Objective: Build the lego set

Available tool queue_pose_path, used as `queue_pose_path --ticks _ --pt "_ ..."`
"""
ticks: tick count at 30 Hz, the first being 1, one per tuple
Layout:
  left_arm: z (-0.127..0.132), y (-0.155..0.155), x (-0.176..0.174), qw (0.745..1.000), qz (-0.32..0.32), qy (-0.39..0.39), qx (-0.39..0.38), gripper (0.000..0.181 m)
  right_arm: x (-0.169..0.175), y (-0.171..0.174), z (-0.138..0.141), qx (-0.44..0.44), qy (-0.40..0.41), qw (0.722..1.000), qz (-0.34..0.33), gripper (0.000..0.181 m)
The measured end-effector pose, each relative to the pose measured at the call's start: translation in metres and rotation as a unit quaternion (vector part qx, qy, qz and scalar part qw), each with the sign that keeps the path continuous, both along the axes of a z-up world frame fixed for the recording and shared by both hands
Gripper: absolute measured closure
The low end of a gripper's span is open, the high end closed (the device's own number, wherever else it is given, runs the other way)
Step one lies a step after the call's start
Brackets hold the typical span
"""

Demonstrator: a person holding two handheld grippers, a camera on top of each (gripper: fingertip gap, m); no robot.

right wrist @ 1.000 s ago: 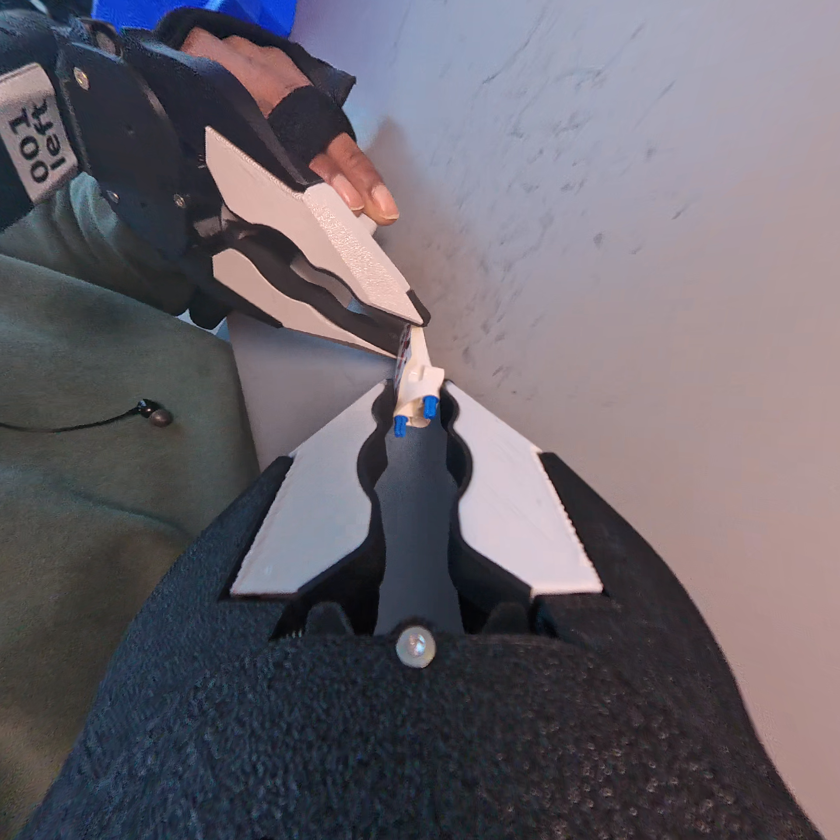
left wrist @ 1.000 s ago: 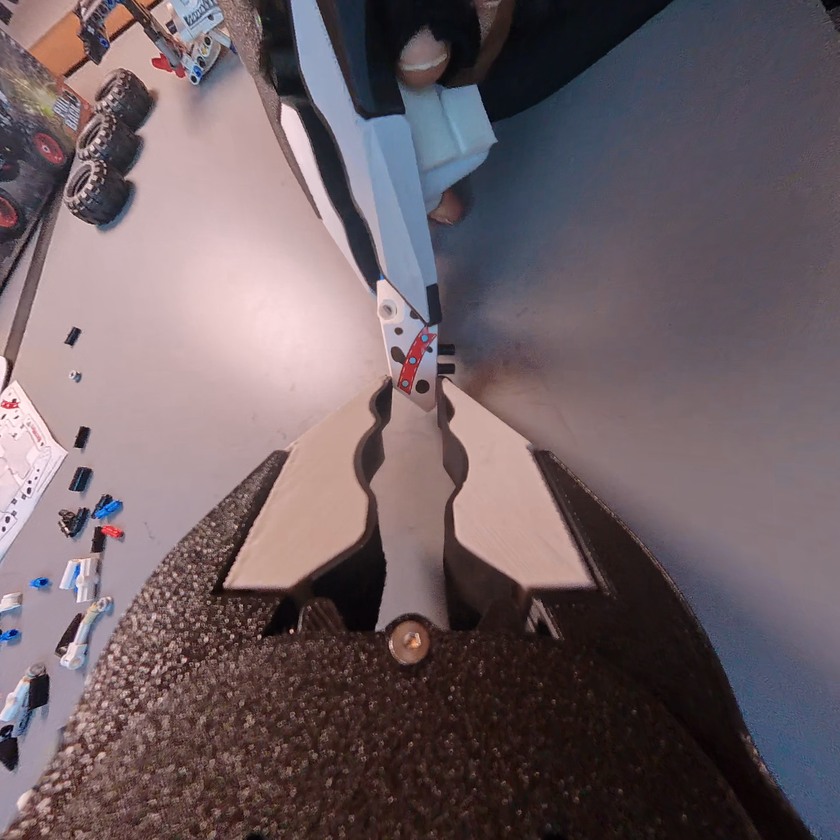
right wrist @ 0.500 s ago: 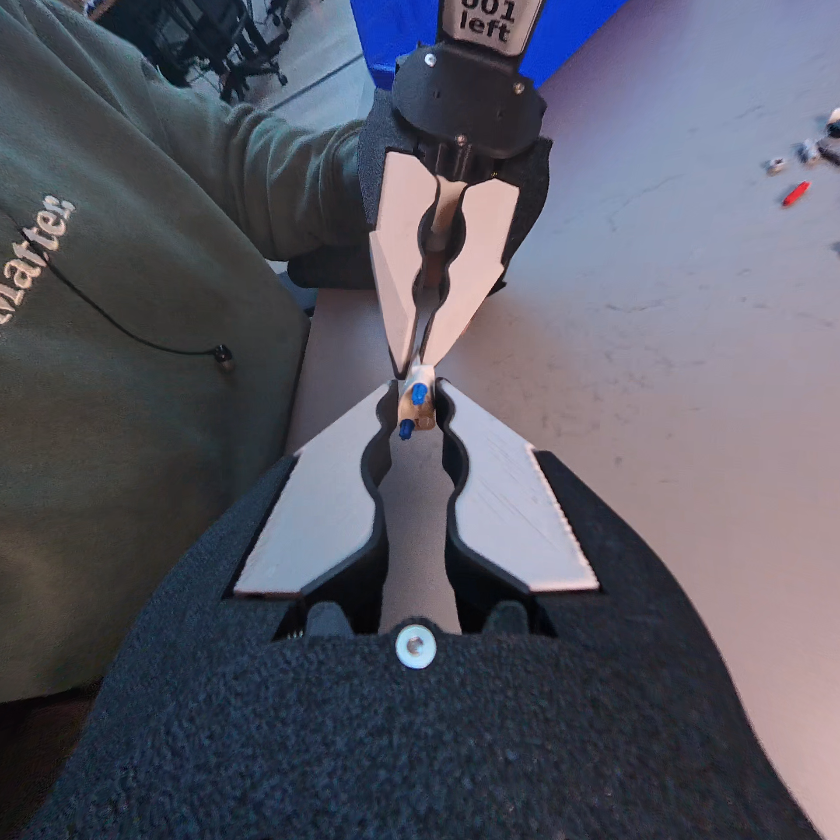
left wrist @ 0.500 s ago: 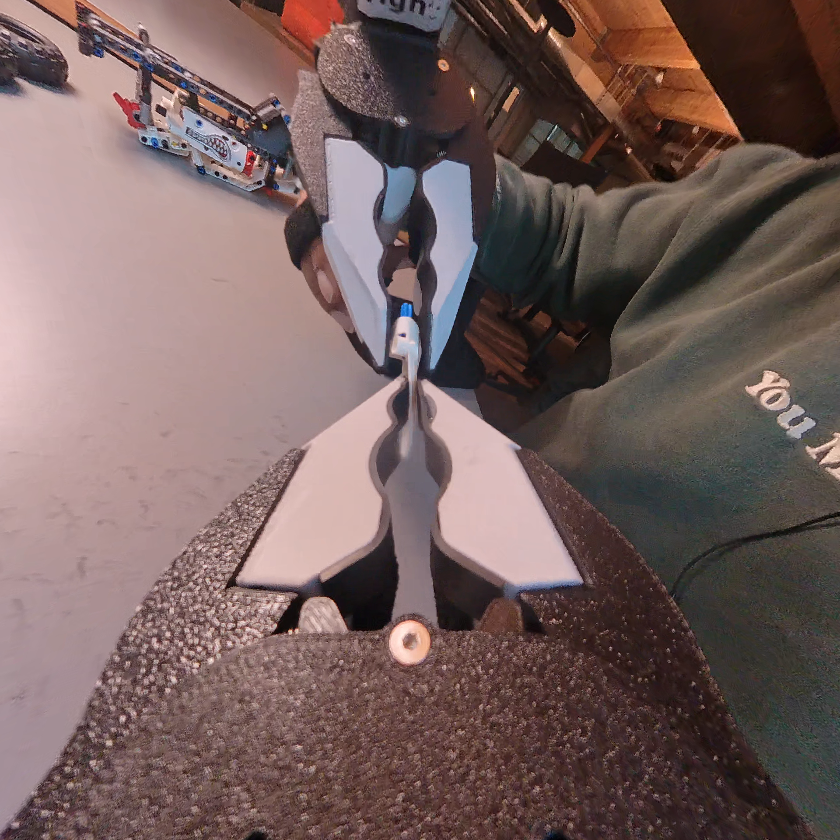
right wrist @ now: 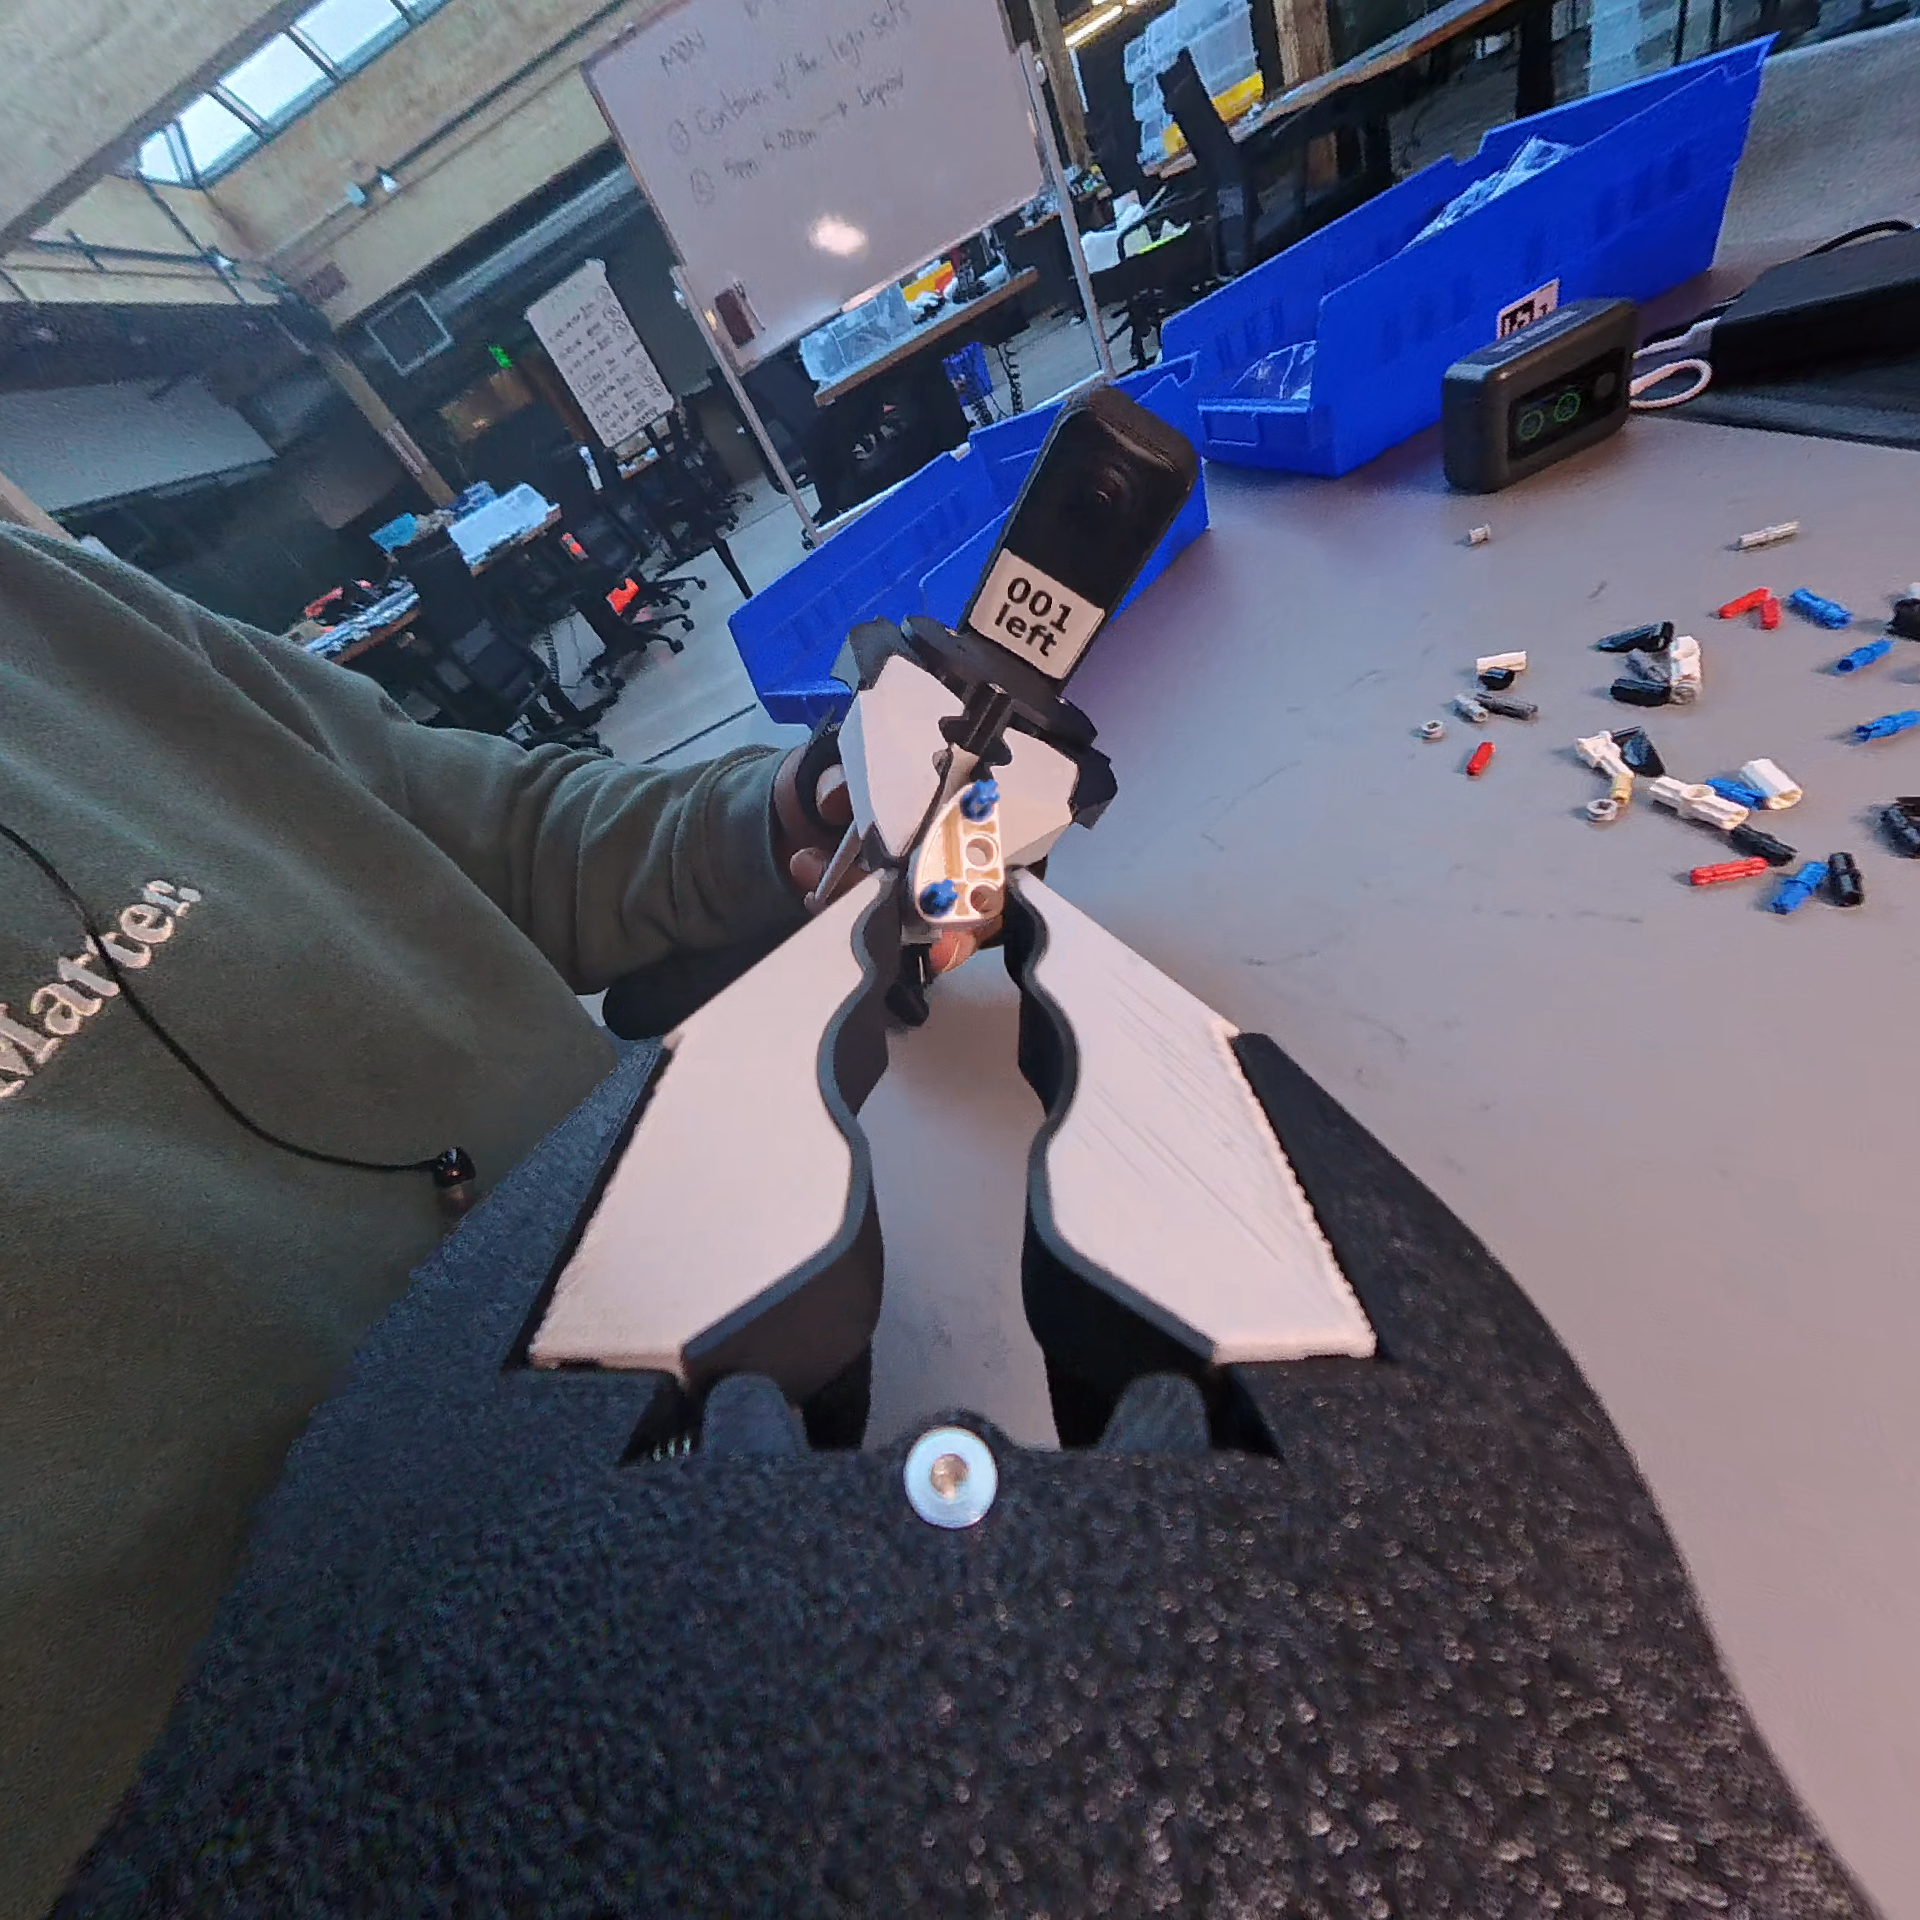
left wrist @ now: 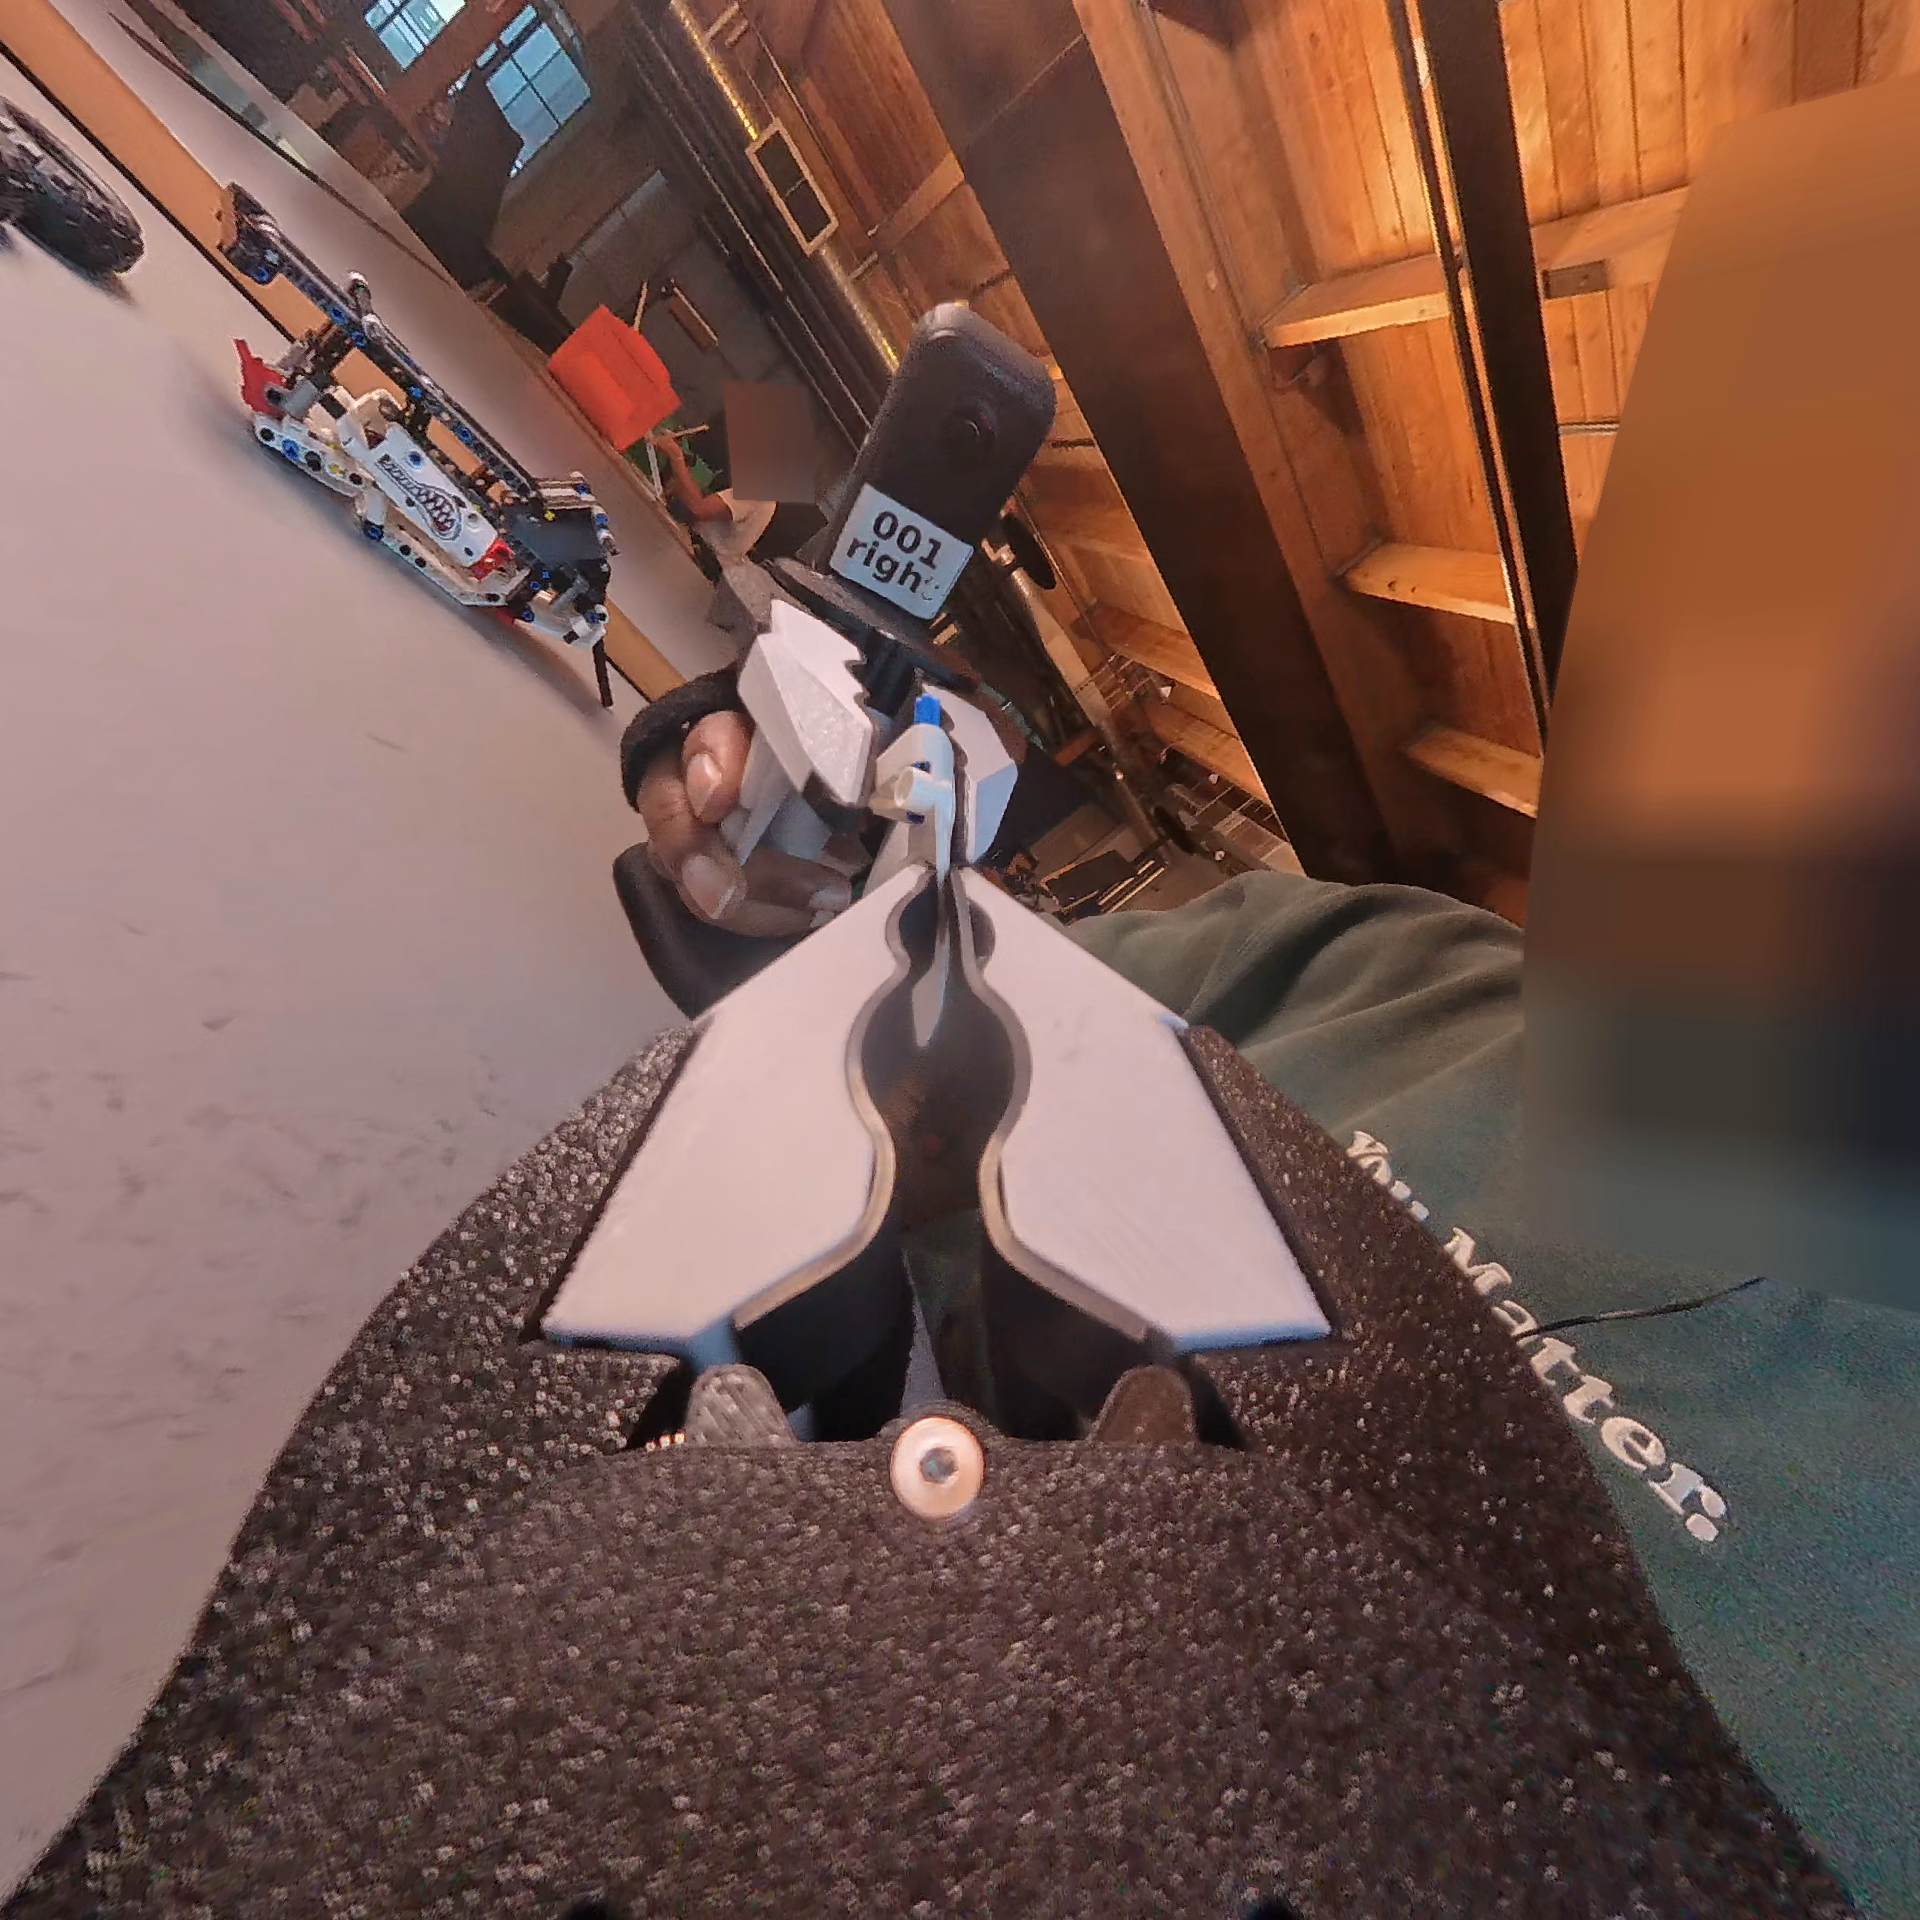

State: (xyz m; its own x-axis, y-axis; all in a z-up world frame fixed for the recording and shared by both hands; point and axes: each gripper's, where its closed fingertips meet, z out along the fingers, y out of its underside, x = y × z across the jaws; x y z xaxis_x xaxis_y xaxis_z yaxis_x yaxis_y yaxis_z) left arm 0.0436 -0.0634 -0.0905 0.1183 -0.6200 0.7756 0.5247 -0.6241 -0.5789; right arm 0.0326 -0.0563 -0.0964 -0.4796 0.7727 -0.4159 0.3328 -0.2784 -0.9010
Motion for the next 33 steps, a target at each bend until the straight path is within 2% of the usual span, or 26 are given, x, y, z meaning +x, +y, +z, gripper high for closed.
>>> queue_pose_path --ticks 4,8,10,12,13,15,17,19,22,25,29,33 --pt "0.003 0.004 -0.006 1.000 0.013 -0.020 -0.006 0.180 -0.005 0.006 0.006 -0.057 -0.005 0.998 0.006 0.164" --pt "-0.005 0.013 -0.018 0.999 0.051 -0.005 -0.018 0.180 -0.015 0.026 0.005 -0.135 -0.014 0.990 -0.047 0.167" --pt "-0.008 0.016 -0.022 0.998 0.066 0.000 -0.022 0.181 -0.018 0.030 0.001 -0.137 -0.017 0.988 -0.066 0.168" --pt "-0.009 0.020 -0.025 0.997 0.076 -0.009 -0.029 0.181 -0.018 0.037 0.006 -0.159 -0.004 0.984 -0.074 0.178" --pt "-0.010 0.021 -0.026 0.996 0.078 -0.010 -0.030 0.181 -0.017 0.040 0.005 -0.152 -0.002 0.985 -0.078 0.177" --pt "-0.010 0.021 -0.024 0.997 0.076 -0.010 -0.028 0.181 -0.018 0.037 -0.001 -0.120 -0.009 0.990 -0.077 0.152" --pt "-0.009 0.022 -0.022 0.997 0.073 -0.011 -0.026 0.181 -0.019 0.027 -0.001 -0.130 -0.010 0.990 -0.058 0.145" --pt "-0.011 0.022 -0.018 0.997 0.067 0.002 -0.023 0.181 -0.024 0.027 -0.006 -0.128 -0.010 0.989 -0.067 0.163" --pt "-0.013 0.023 -0.018 0.997 0.070 0.004 -0.026 0.181 -0.024 0.028 -0.008 -0.112 -0.007 0.992 -0.059 0.164" --pt "-0.012 0.023 -0.019 0.997 0.069 0.001 -0.022 0.180 -0.025 0.029 -0.005 -0.149 -0.007 0.987 -0.060 0.164" --pt "-0.016 0.028 -0.018 0.994 0.092 0.052 -0.012 0.163 -0.024 0.035 -0.008 -0.169 -0.015 0.983 -0.073 0.164" --pt "-0.018 0.029 -0.015 0.991 0.099 0.091 0.000 0.175 -0.026 0.026 -0.010 -0.157 -0.018 0.985 -0.066 0.165"
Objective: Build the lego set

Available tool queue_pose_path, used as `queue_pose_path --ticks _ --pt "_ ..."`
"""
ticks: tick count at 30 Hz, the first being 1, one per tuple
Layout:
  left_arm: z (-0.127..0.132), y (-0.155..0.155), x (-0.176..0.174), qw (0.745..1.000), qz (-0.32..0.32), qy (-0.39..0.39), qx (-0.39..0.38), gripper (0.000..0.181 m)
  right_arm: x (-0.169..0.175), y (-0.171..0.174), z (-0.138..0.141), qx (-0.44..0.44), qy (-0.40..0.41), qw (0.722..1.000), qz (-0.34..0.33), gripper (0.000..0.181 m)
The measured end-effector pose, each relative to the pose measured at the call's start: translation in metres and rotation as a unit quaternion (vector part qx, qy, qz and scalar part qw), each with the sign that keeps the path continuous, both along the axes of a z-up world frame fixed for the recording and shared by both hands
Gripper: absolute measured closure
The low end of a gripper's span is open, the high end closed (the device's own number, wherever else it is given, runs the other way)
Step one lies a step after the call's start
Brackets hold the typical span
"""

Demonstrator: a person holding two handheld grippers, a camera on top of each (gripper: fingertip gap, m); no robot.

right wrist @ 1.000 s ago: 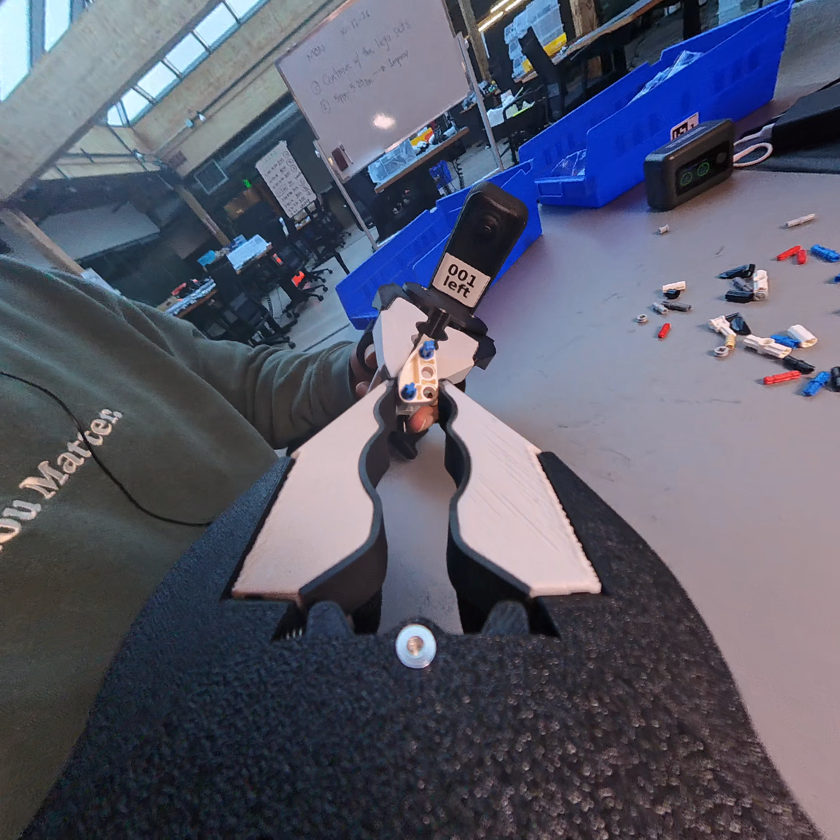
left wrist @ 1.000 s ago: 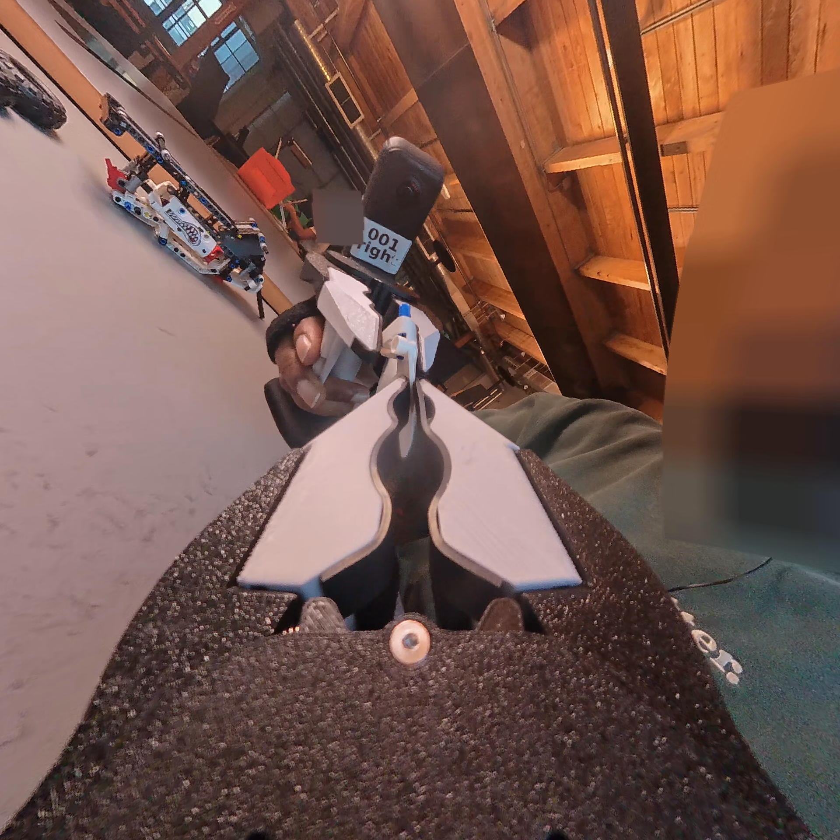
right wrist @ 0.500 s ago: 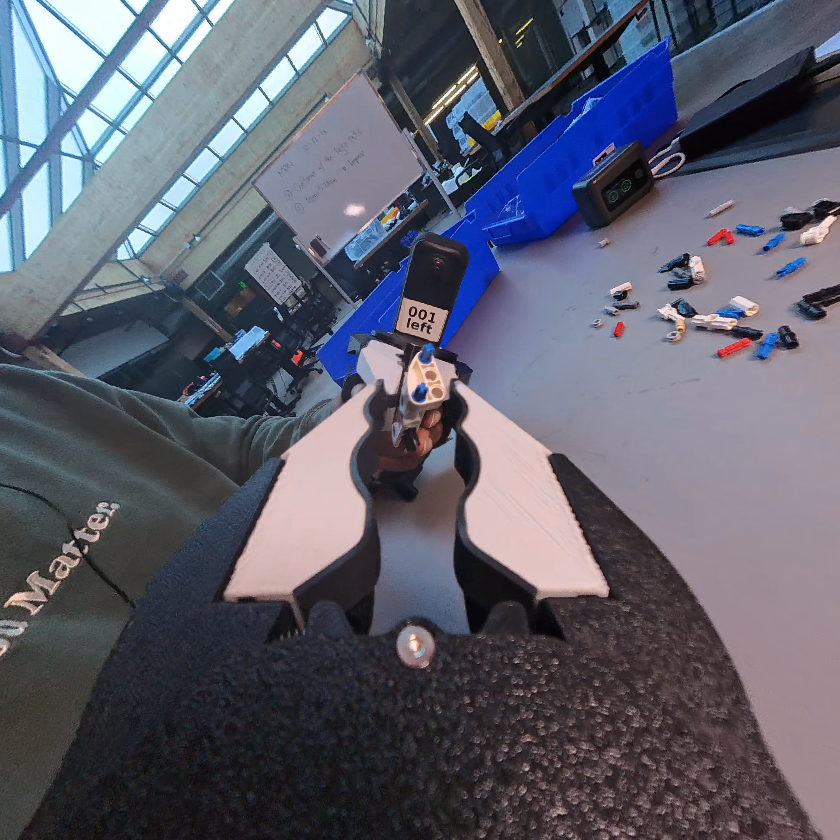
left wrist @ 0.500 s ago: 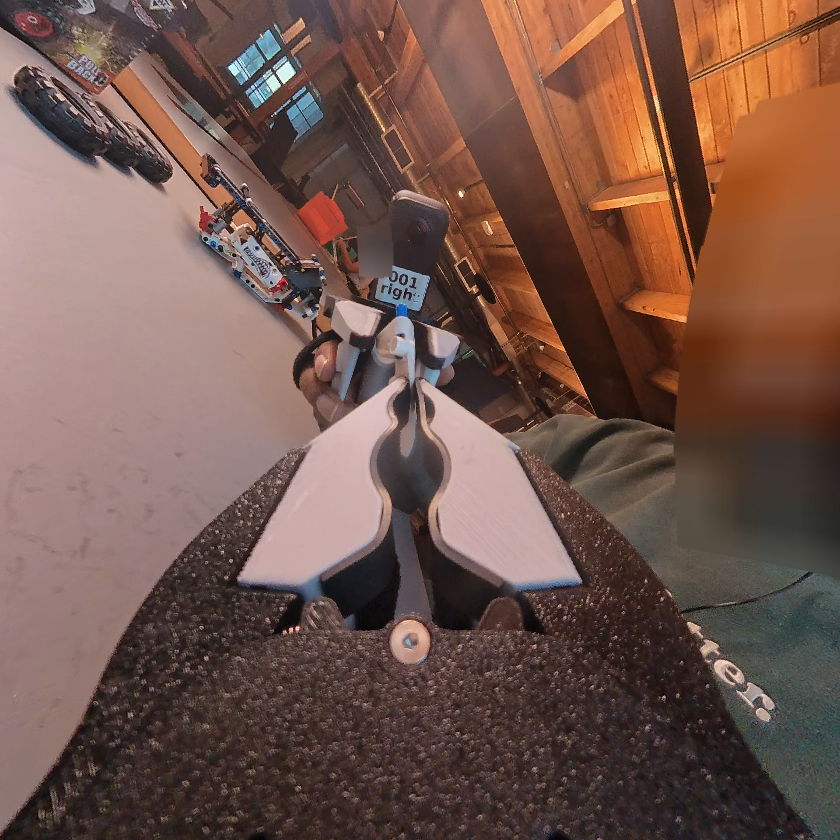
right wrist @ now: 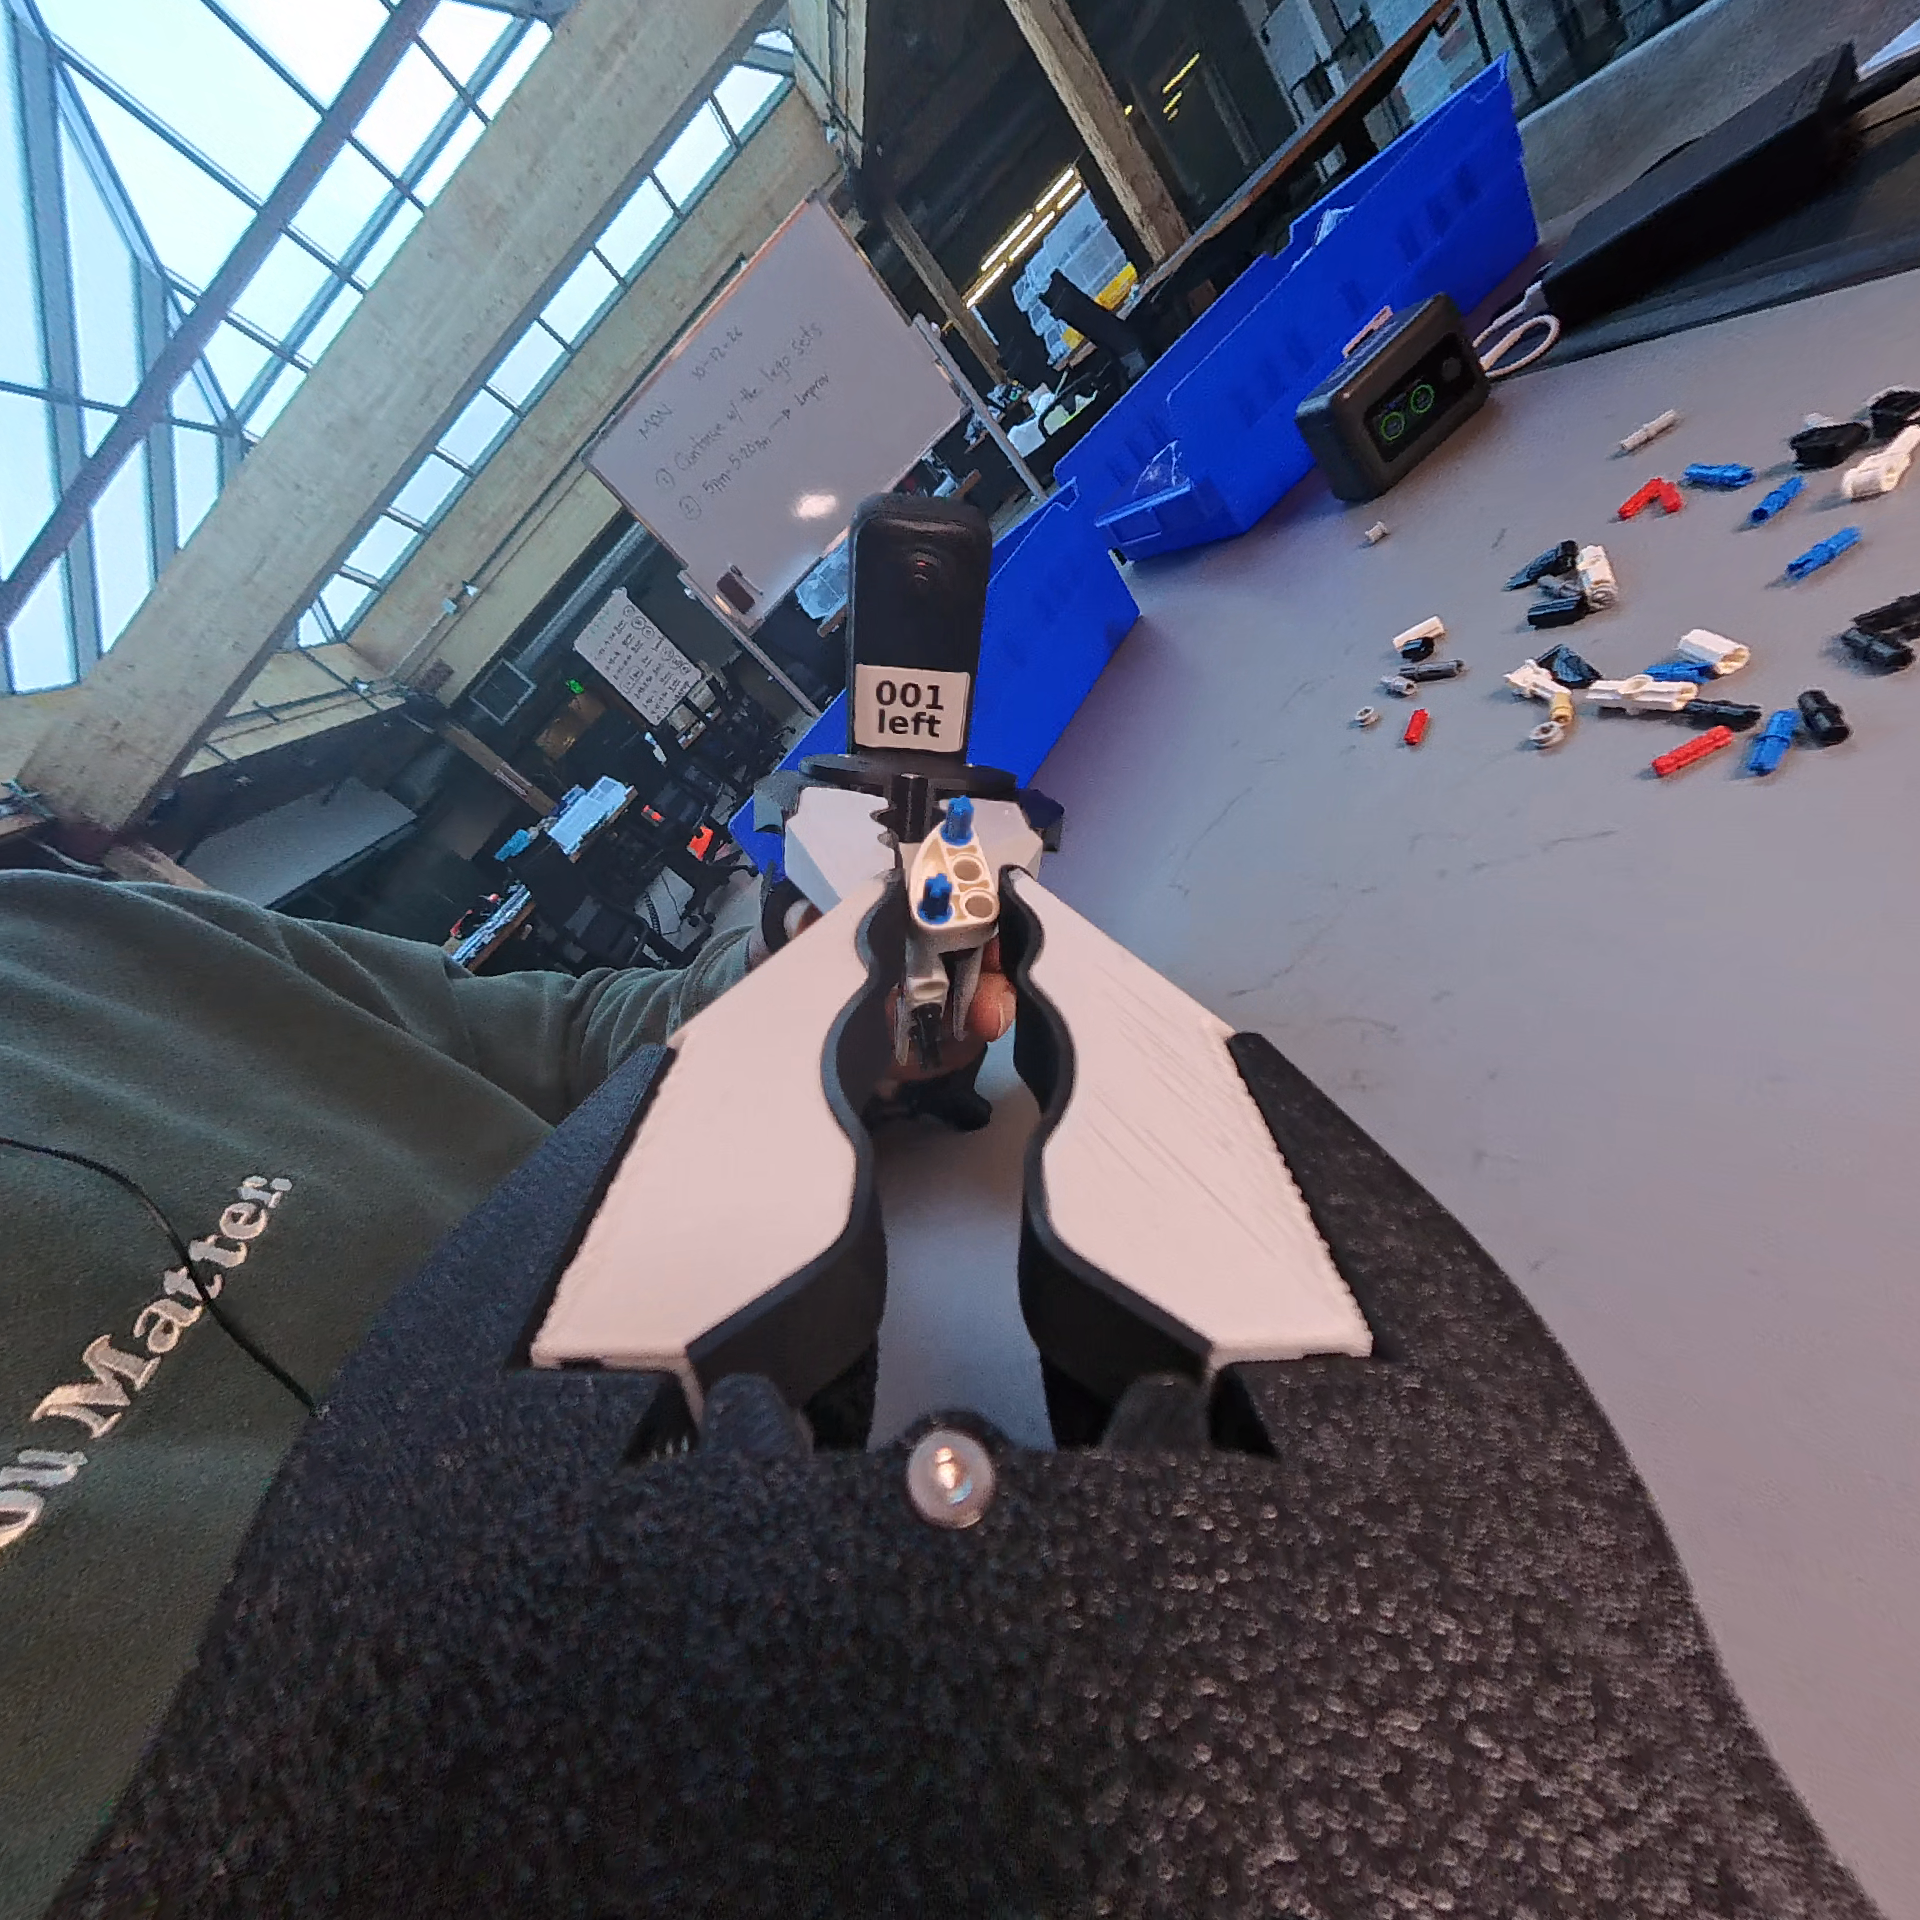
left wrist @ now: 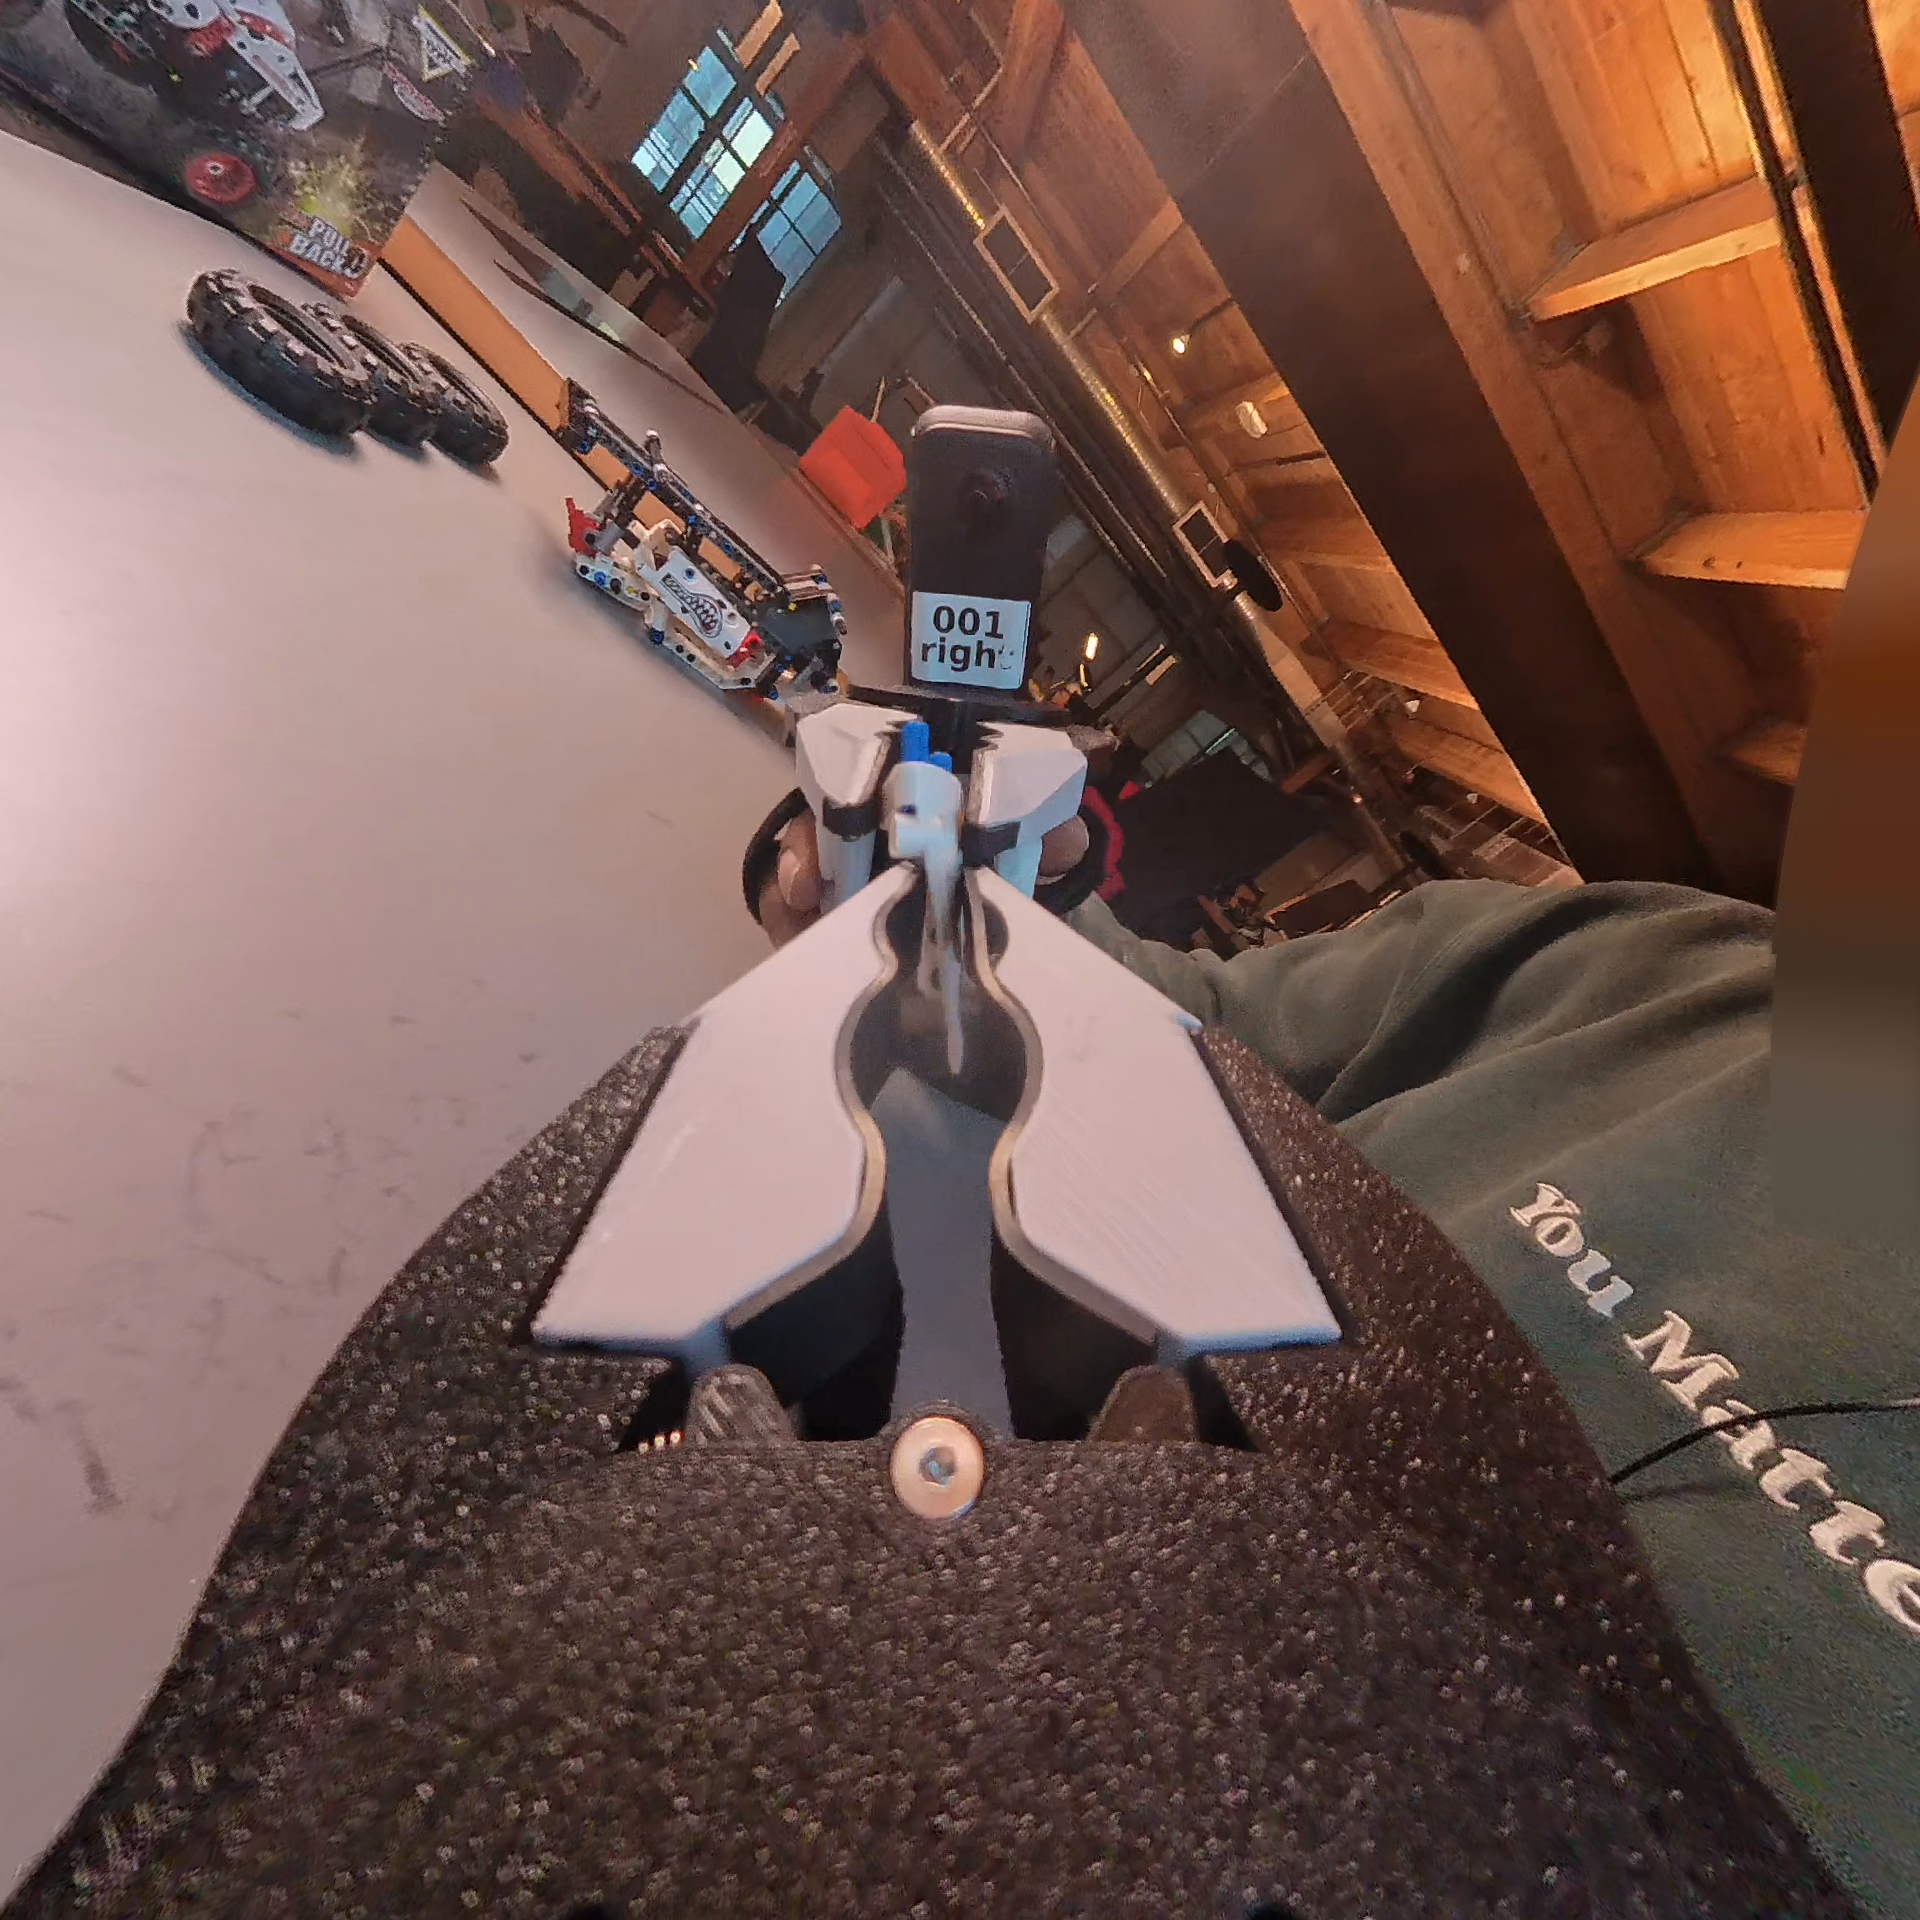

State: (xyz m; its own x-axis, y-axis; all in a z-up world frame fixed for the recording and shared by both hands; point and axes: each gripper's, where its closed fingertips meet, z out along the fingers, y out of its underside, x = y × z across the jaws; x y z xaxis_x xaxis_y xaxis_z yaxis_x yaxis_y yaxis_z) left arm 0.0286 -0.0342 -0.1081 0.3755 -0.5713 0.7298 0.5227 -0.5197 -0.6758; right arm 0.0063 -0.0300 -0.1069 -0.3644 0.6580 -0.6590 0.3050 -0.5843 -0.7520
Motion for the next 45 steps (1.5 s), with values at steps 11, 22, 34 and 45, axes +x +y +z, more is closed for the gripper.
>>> queue_pose_path --ticks 11,22,34,45 --pt "0.015 -0.005 -0.004 0.988 -0.052 -0.142 -0.023 0.180 0.004 -0.004 0.009 -0.058 0.020 0.998 0.027 0.166" --pt "-0.008 -0.013 0.007 0.995 -0.042 0.092 0.017 0.173 0.007 0.015 0.015 -0.096 0.037 0.994 -0.021 0.166" --pt "0.005 -0.017 0.012 0.997 -0.055 0.043 0.030 0.157 0.012 0.015 0.024 -0.091 0.057 0.994 -0.028 0.166" --pt "0.009 -0.019 0.010 0.998 -0.050 0.042 0.024 0.180 0.016 0.006 0.025 -0.083 0.056 0.995 0.002 0.166"
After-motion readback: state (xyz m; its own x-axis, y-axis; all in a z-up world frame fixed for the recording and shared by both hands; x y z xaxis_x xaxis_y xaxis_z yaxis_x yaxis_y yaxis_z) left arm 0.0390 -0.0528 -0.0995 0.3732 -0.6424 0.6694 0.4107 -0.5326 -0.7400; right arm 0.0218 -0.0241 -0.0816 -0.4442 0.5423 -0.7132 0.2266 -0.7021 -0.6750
